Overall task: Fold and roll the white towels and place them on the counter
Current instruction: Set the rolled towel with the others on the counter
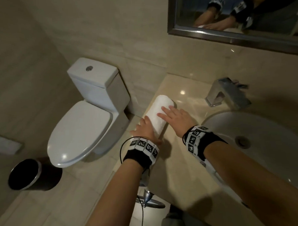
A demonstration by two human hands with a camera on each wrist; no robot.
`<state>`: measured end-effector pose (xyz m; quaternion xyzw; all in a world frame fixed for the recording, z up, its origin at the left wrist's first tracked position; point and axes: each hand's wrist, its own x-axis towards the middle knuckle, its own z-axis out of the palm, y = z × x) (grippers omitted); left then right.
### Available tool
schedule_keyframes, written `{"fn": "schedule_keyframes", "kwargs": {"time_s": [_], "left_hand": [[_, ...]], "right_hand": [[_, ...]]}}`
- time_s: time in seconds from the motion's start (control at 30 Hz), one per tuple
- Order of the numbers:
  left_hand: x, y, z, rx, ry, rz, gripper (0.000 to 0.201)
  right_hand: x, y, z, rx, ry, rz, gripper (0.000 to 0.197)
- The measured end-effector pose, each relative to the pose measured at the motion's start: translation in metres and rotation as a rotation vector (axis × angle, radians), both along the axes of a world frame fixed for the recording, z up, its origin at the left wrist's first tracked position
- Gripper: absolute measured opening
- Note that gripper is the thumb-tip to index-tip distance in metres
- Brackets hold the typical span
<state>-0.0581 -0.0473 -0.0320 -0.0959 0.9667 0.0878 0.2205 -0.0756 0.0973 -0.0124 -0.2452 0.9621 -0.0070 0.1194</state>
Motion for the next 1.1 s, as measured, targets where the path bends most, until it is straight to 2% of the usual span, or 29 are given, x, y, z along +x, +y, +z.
{"fn": "schedule_keyframes", "kwargs": {"time_s": [0.13, 0.3, 0.4, 0.5, 0.57, 0.63, 0.7, 0.73, 0.8, 0.87, 0.93, 1.03, 1.1], "left_hand": [[-0.009, -0.017, -0.010, 0.175, 0.028, 0.087, 0.101], [0.002, -0.019, -0.005, 0.164, 0.033, -0.062, 0.077], [0.014, -0.014, -0.004, 0.122, 0.055, -0.117, 0.077], [0.031, -0.010, -0.006, 0.131, 0.169, -0.173, 0.086], [0.046, -0.016, -0.009, 0.294, 0.302, -0.074, 0.085], [0.060, -0.027, -0.011, 0.564, 0.359, 0.247, 0.082], [0.070, -0.038, -0.016, 0.731, 0.292, 0.556, 0.078], [0.074, -0.041, -0.017, 0.758, 0.251, 0.620, 0.070], [0.081, -0.040, -0.014, 0.791, 0.238, 0.632, 0.053], [0.086, -0.034, -0.010, 0.841, 0.234, 0.646, 0.046], [0.092, -0.029, -0.009, 0.882, 0.197, 0.604, 0.058], [0.102, -0.022, -0.014, 0.831, 0.141, 0.489, 0.085], [0.107, -0.021, -0.021, 0.797, 0.123, 0.448, 0.080]], "right_hand": [[-0.016, -0.016, -0.005, 0.084, 0.064, 0.068, 0.067], [-0.020, -0.027, -0.010, 0.155, 0.039, 0.126, 0.048], [-0.015, -0.023, -0.010, 0.160, 0.025, 0.151, 0.042], [-0.005, -0.016, -0.008, 0.176, -0.005, 0.152, 0.047], [0.005, -0.011, -0.009, 0.183, -0.022, 0.154, 0.053], [0.015, -0.004, -0.011, 0.175, -0.026, 0.148, 0.058], [0.022, 0.001, -0.012, 0.170, -0.054, 0.128, 0.064], [0.025, 0.001, -0.012, 0.165, -0.070, 0.118, 0.067], [0.031, 0.002, -0.011, 0.162, -0.095, 0.101, 0.068], [0.037, 0.003, -0.010, 0.173, -0.095, 0.097, 0.068], [0.045, 0.006, -0.009, 0.184, -0.092, 0.092, 0.067], [0.055, 0.013, -0.010, 0.193, -0.095, 0.095, 0.067], [0.064, 0.020, -0.010, 0.187, -0.092, 0.098, 0.066]]}}
